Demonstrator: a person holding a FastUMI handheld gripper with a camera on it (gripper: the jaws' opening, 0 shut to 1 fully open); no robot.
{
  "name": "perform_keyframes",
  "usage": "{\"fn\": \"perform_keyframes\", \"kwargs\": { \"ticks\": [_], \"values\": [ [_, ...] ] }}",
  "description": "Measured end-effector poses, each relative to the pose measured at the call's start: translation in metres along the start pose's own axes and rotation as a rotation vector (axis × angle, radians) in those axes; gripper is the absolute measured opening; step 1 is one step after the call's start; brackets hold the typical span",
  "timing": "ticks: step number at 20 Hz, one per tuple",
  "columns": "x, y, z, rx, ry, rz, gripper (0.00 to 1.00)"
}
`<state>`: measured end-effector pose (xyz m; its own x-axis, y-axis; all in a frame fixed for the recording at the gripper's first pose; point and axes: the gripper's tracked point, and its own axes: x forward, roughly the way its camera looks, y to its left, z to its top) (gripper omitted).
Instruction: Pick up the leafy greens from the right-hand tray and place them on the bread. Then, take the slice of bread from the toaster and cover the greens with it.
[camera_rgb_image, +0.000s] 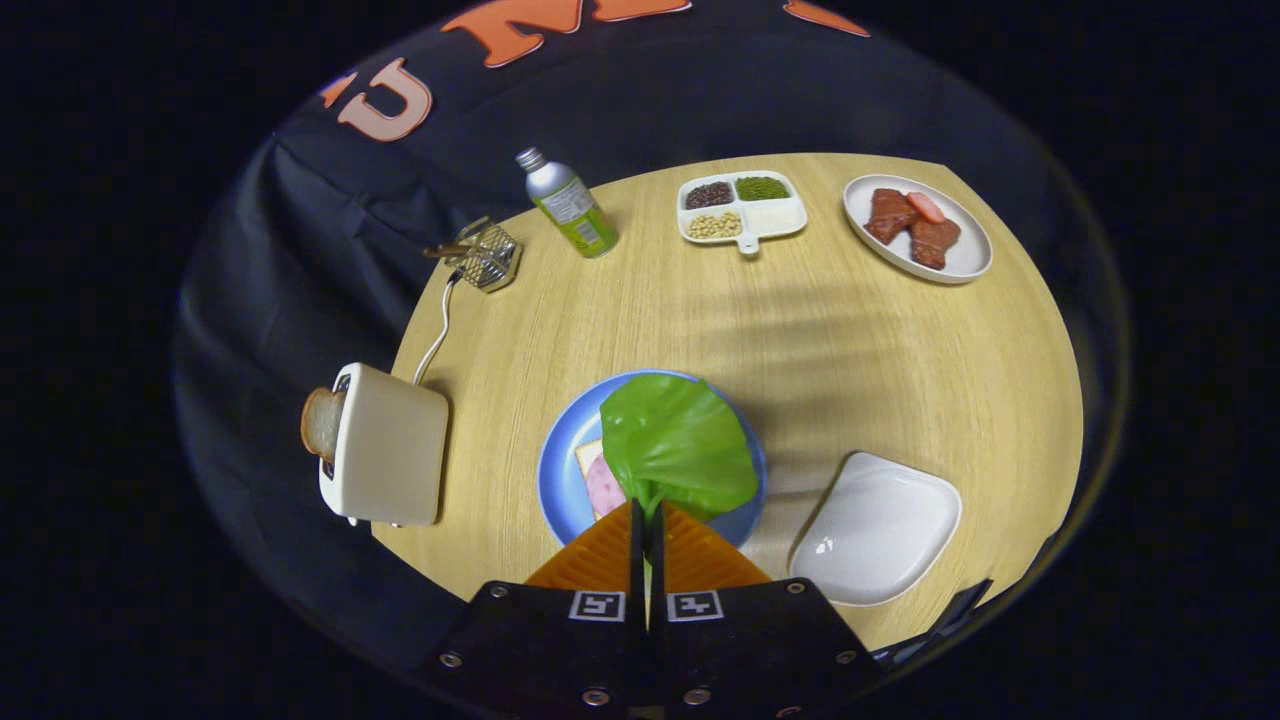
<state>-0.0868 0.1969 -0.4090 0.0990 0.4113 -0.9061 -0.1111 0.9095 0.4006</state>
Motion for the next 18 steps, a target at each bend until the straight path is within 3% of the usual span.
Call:
{"fn": "perform_keyframes", "kwargs": {
  "ticks": [8, 15, 18],
  "values": [
    [0.044, 0.046, -0.015, -0.104, 0.107, 0.073, 0.01],
    [0.081, -0.004, -0.021, -0.132, 0.15, -0.098, 0.03],
    [0.079, -0.013, -0.017, -0.129, 0.134, -0.131, 0.06]
  ]
}}
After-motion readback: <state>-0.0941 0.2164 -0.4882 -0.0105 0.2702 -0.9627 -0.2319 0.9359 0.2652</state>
